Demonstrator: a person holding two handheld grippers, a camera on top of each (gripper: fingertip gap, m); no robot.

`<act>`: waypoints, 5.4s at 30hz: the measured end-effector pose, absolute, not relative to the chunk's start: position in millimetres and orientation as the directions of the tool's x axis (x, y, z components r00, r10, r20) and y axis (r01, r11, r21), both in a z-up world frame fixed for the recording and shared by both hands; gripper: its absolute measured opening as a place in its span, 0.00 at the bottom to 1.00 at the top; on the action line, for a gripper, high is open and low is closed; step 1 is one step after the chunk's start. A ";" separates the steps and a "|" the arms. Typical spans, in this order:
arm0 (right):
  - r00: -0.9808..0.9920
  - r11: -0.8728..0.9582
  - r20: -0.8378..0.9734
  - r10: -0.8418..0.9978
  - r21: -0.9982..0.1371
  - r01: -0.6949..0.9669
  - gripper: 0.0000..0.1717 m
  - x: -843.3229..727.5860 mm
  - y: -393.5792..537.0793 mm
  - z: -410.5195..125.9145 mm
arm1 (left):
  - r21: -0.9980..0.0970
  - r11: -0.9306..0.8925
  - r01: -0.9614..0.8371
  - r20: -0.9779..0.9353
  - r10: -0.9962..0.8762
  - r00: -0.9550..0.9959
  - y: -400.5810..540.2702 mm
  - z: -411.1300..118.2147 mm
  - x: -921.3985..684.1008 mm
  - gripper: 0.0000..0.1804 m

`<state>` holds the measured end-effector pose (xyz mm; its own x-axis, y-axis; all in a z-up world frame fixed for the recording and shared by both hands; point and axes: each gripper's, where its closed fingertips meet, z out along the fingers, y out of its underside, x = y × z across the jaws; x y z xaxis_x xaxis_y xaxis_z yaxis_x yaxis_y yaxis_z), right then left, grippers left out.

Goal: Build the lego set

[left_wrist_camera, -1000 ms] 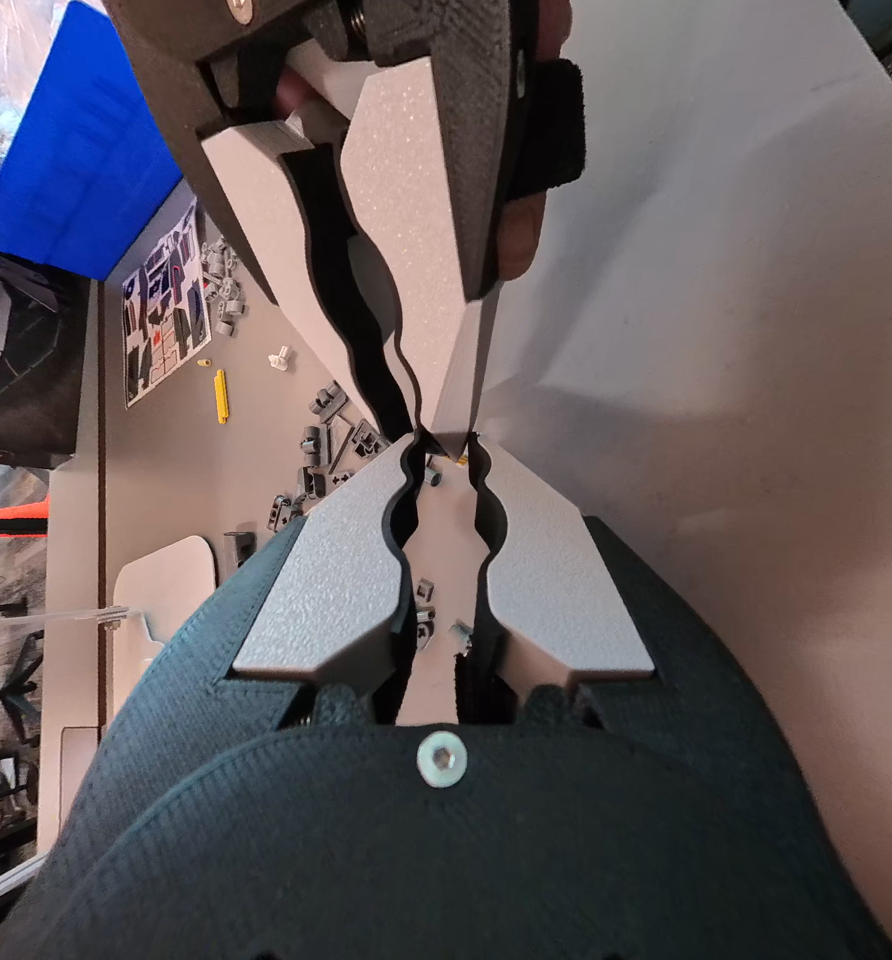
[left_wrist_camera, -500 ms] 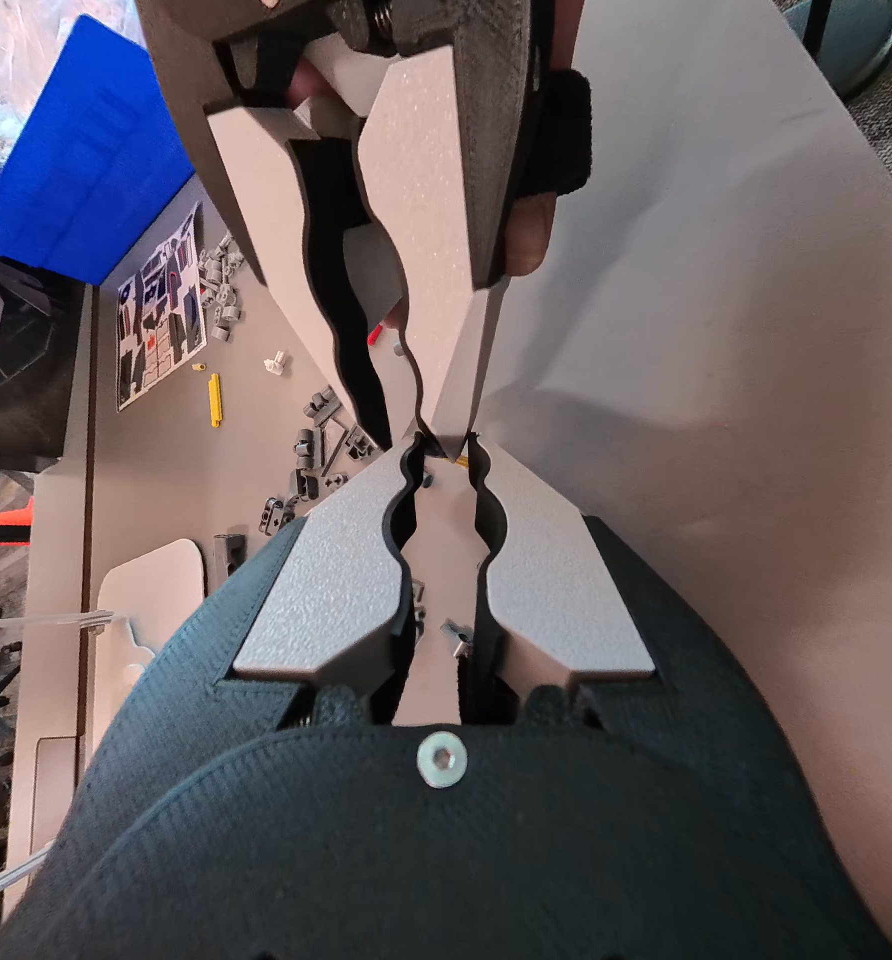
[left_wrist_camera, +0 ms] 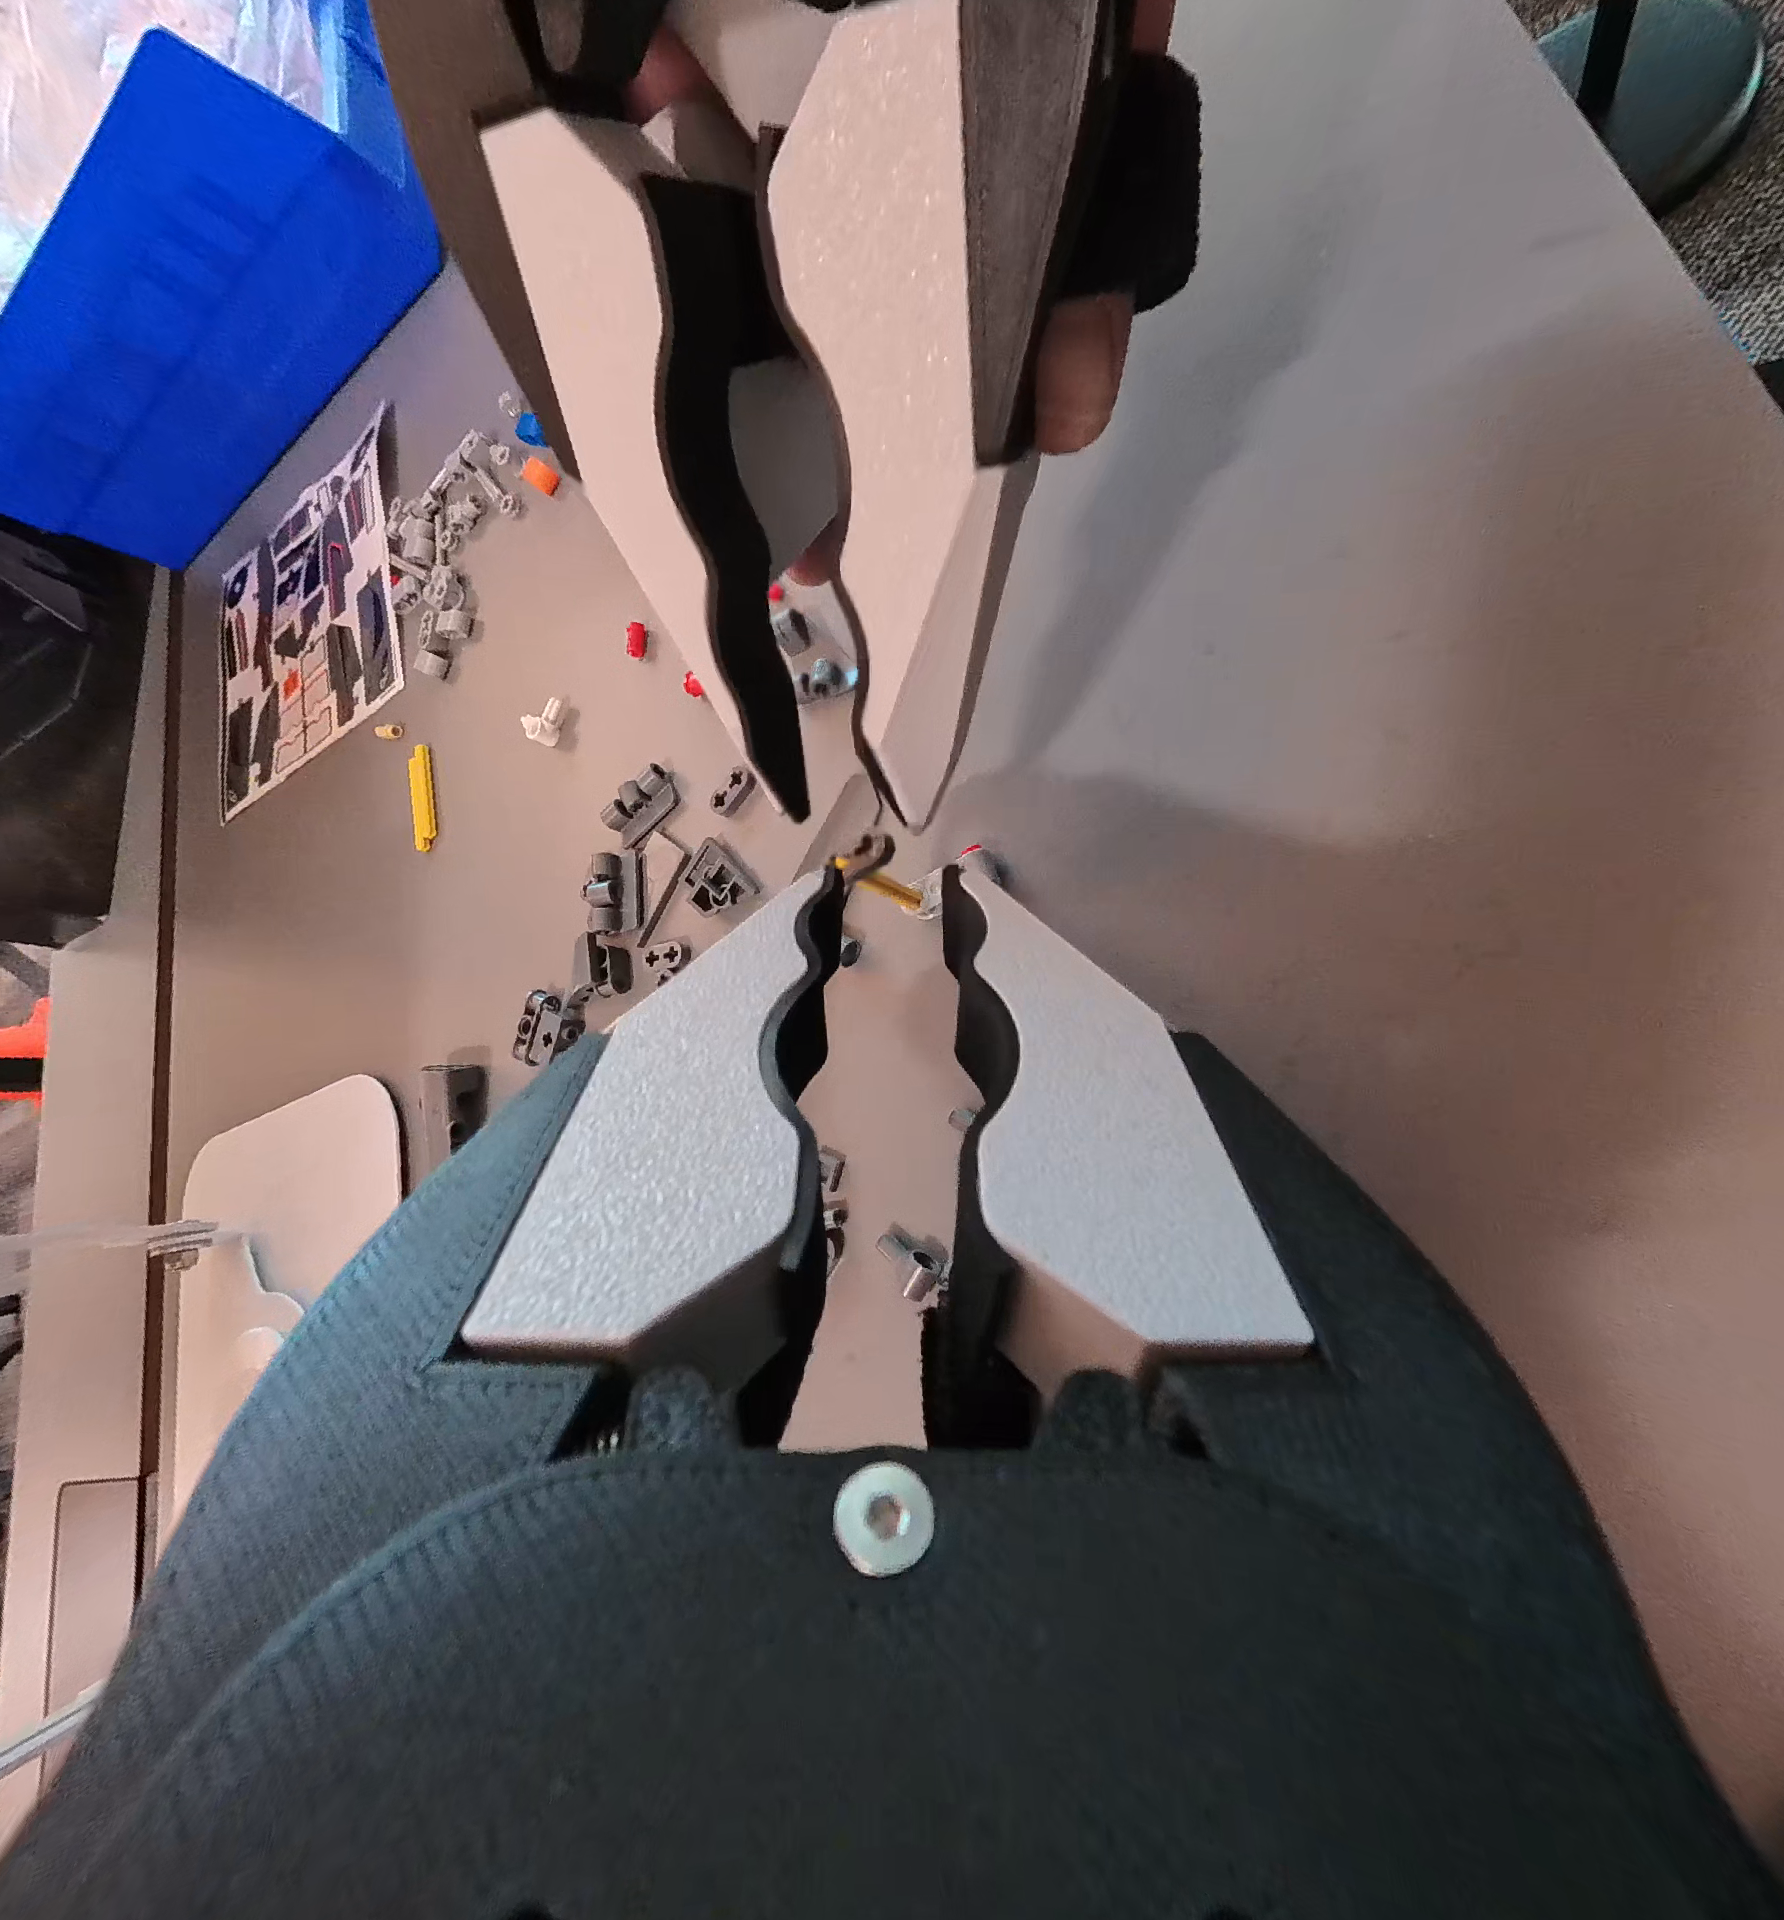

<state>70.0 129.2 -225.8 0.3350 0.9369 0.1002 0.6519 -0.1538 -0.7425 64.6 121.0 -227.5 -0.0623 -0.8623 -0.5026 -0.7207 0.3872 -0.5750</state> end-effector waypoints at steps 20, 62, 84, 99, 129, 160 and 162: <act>0.073 0.049 0.126 0.989 -0.761 0.646 0.09 61.8 130.9 -227.3 | -0.586 0.386 -0.713 -0.532 -0.847 -0.021 124.7 -228.4 64.9 0.09; 0.025 0.067 0.136 0.990 -0.629 0.774 0.07 58.5 131.8 -252.6 | -0.515 0.406 -0.755 -0.562 -0.825 -0.060 129.5 -245.8 64.8 0.02; 0.357 -0.190 0.068 0.932 -0.745 0.639 0.13 76.1 108.6 -236.1 | -0.628 0.296 -0.720 -0.438 -0.899 0.013 139.7 -223.8 60.1 0.08; 0.491 -0.258 0.137 0.860 -0.714 0.651 0.03 69.0 126.9 -262.5 | -0.667 0.153 -0.729 -0.251 -0.968 0.027 136.5 -240.7 71.8 0.04; 0.368 -0.159 0.204 0.907 -0.644 0.749 0.09 75.8 127.9 -259.3 | -0.600 0.152 -0.786 -0.297 -0.954 0.042 135.1 -253.7 73.7 0.02; 0.476 -0.238 0.160 0.865 -0.705 0.669 0.04 72.8 134.0 -262.3 | -0.584 0.141 -0.800 -0.335 -0.939 0.079 146.1 -247.8 65.0 0.01; 0.467 -0.221 0.171 0.867 -0.709 0.670 0.03 69.7 134.6 -262.3 | -0.587 0.134 -0.799 -0.341 -0.935 0.094 148.5 -247.1 63.1 0.01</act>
